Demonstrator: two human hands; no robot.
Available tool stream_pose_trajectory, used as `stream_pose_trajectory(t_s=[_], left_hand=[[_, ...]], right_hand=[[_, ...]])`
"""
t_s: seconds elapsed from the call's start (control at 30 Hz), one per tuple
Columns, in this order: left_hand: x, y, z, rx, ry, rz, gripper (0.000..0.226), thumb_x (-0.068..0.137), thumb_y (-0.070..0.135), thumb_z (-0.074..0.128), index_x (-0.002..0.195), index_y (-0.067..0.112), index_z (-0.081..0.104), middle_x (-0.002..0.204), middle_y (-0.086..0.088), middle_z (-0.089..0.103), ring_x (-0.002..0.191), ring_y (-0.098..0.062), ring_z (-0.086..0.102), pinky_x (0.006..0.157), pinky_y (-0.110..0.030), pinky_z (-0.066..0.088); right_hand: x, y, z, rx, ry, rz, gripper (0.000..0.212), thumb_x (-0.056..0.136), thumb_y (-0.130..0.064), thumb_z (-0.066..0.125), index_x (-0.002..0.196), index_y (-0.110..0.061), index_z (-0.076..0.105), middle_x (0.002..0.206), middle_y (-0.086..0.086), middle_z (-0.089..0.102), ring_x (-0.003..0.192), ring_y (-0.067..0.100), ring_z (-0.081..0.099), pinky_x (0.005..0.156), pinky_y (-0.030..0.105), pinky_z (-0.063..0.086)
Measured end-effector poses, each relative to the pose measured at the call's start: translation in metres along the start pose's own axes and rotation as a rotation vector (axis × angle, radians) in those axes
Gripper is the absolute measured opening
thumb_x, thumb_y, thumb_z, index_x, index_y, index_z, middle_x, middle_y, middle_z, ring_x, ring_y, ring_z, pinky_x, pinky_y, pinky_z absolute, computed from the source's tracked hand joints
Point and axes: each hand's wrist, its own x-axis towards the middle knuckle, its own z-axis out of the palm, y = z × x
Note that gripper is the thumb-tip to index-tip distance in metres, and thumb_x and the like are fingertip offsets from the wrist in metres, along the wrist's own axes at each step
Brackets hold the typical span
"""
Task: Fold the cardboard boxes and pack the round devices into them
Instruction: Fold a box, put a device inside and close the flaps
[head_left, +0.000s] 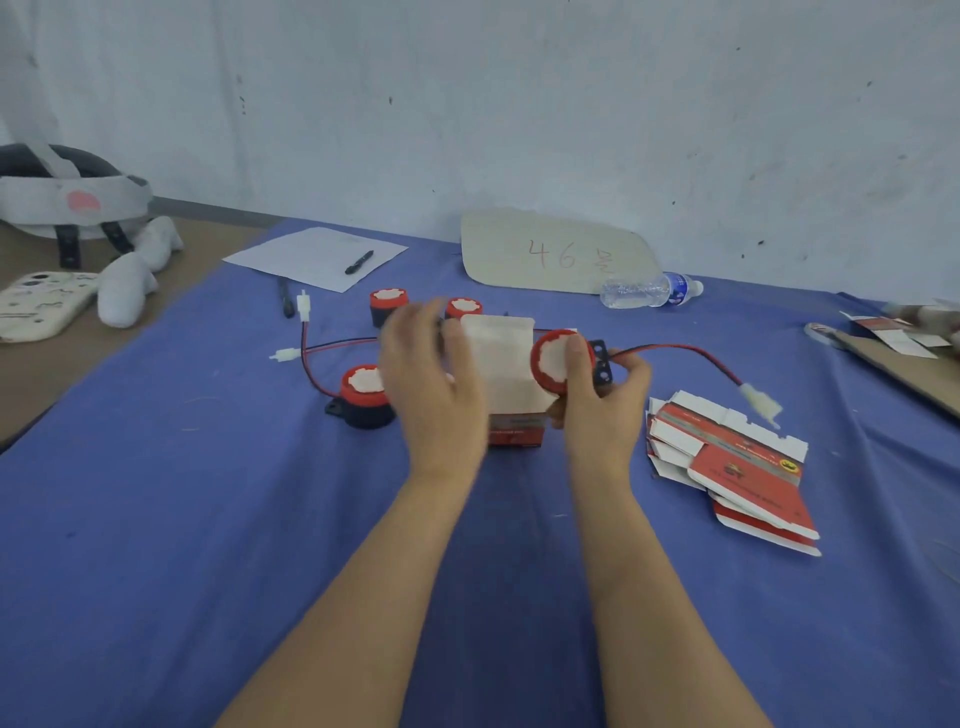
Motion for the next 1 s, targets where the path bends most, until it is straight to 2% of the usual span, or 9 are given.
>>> stream_pose_trajectory(t_s=[0.07,0.13,0.2,0.37,0.47,0.57,0.63,0.83,1.0], left_hand=[[0.007,-0.015,-0.004,0.018,0.062,-0.303,0.038,0.095,0.023,0.052,0.129,0.007,0.050,0.124,0.000,0.047,0.123,-0.017,0.043,0.104,-0.031,0.037],[0.005,-0.023,-0.005,0.076,-0.057,-0.349,0.043,0.091,0.022,0.059,0.131,0.009,0.048,0.127,0.000,0.049,0.123,-0.019,0.045,0.099,-0.029,0.039],[-0.003,-0.022,0.001,0.102,-0.174,-0.343,0.042,0.091,0.020,0.059,0.131,0.011,0.049,0.133,-0.001,0.048,0.122,-0.015,0.045,0.089,-0.019,0.036],[-0.005,-0.028,0.004,0.197,-0.256,-0.343,0.026,0.093,0.006,0.049,0.117,0.011,0.058,0.131,-0.003,0.047,0.094,-0.005,0.044,0.068,-0.004,0.037],[-0.007,-0.027,0.008,0.191,-0.299,-0.371,0.024,0.095,0.010,0.045,0.106,0.008,0.065,0.122,-0.007,0.055,0.094,-0.014,0.056,0.080,-0.027,0.051],[-0.010,-0.027,0.010,0.164,-0.288,-0.418,0.024,0.098,0.023,0.047,0.106,0.008,0.064,0.120,-0.007,0.053,0.093,-0.014,0.052,0.081,-0.027,0.045],[-0.011,-0.028,0.009,0.202,-0.322,-0.386,0.024,0.094,0.028,0.056,0.106,0.010,0.065,0.119,-0.006,0.055,0.092,-0.013,0.054,0.081,-0.028,0.048],[-0.012,-0.028,0.007,0.277,-0.361,-0.356,0.027,0.087,0.029,0.064,0.112,0.018,0.056,0.116,-0.002,0.050,0.090,-0.012,0.048,0.072,-0.025,0.044],[-0.011,-0.026,0.006,0.236,-0.391,-0.377,0.050,0.087,0.026,0.067,0.130,0.021,0.043,0.122,-0.003,0.055,0.105,-0.018,0.055,0.078,-0.031,0.049]], right_hand=[[0.003,0.005,0.000,-0.063,0.013,-0.022,0.029,0.085,-0.044,0.066,0.100,-0.029,0.046,0.086,-0.006,0.063,0.067,0.017,0.064,0.064,0.027,0.055],[0.001,0.009,0.005,-0.158,-0.012,-0.069,0.024,0.084,-0.044,0.067,0.088,-0.033,0.047,0.086,-0.016,0.058,0.078,0.007,0.060,0.063,0.007,0.045],[-0.002,0.012,0.010,-0.272,-0.046,-0.115,0.023,0.083,-0.044,0.068,0.085,-0.031,0.049,0.087,-0.016,0.056,0.080,-0.001,0.054,0.062,0.003,0.038],[-0.001,0.017,0.014,-0.687,-0.073,-0.210,0.043,0.082,-0.058,0.061,0.074,-0.015,0.058,0.088,-0.006,0.055,0.073,0.012,0.052,0.057,0.023,0.035],[-0.002,0.019,0.014,-0.879,-0.062,-0.230,0.051,0.085,-0.062,0.053,0.061,-0.016,0.057,0.101,-0.001,0.049,0.081,0.018,0.048,0.059,0.028,0.034],[-0.001,0.020,0.011,-1.101,-0.081,-0.249,0.058,0.091,-0.061,0.042,0.084,-0.011,0.069,0.113,0.004,0.049,0.094,0.023,0.040,0.078,0.031,0.035],[-0.001,0.019,0.011,-1.179,-0.108,-0.246,0.056,0.096,-0.055,0.035,0.098,-0.010,0.069,0.118,0.005,0.047,0.098,0.025,0.038,0.080,0.032,0.029],[-0.006,0.014,0.007,-1.113,-0.139,-0.199,0.042,0.095,-0.049,0.044,0.106,-0.016,0.068,0.126,0.003,0.044,0.110,0.025,0.039,0.091,0.034,0.031],[0.003,0.003,0.000,-0.426,0.017,-0.197,0.037,0.092,-0.030,0.058,0.129,-0.025,0.054,0.119,-0.002,0.052,0.104,0.015,0.048,0.090,0.029,0.041]])
